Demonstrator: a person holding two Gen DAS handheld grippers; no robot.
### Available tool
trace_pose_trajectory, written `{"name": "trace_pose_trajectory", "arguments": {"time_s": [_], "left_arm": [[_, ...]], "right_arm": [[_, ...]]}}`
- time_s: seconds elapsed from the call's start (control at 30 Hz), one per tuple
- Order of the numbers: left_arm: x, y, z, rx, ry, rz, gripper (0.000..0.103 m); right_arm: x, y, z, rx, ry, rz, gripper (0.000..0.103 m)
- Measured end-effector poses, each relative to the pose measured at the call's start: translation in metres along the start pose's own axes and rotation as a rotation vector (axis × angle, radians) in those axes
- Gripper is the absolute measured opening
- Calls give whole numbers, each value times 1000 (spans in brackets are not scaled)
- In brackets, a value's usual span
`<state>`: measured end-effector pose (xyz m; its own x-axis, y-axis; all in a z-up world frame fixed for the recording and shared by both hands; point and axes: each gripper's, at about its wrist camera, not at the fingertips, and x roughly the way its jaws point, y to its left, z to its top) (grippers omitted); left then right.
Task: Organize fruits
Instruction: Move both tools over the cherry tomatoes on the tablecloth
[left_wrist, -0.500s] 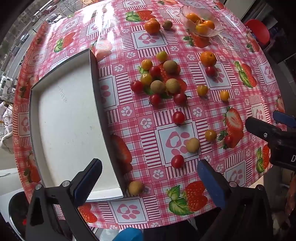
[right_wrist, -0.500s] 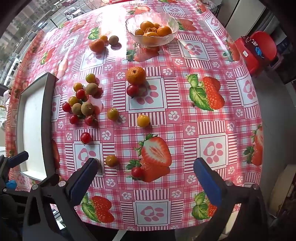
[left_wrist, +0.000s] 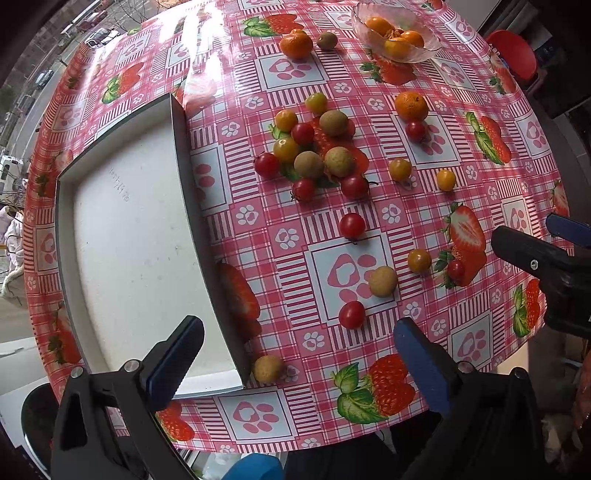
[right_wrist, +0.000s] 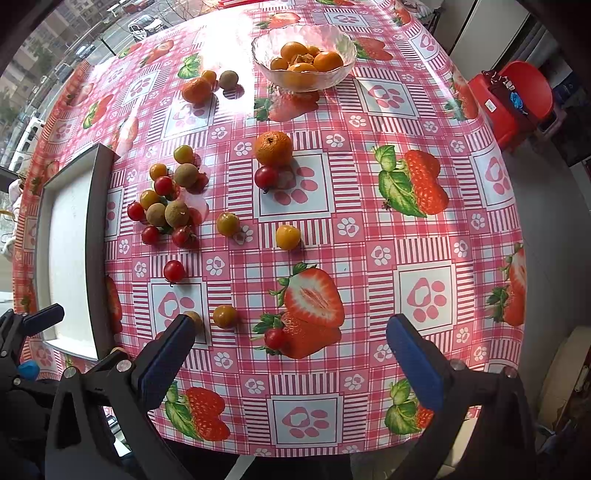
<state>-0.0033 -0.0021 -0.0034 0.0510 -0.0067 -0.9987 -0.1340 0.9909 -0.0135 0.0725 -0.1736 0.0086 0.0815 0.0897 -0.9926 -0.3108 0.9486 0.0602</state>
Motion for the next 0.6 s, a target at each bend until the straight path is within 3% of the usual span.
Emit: {"name": "trace_pose_trajectory", "arguments": {"time_s": [0.6], "left_arm": [[4,-2,2,-32,28,19,103]], "right_arm": [[4,-3,-2,13,12,-16,103]]}}
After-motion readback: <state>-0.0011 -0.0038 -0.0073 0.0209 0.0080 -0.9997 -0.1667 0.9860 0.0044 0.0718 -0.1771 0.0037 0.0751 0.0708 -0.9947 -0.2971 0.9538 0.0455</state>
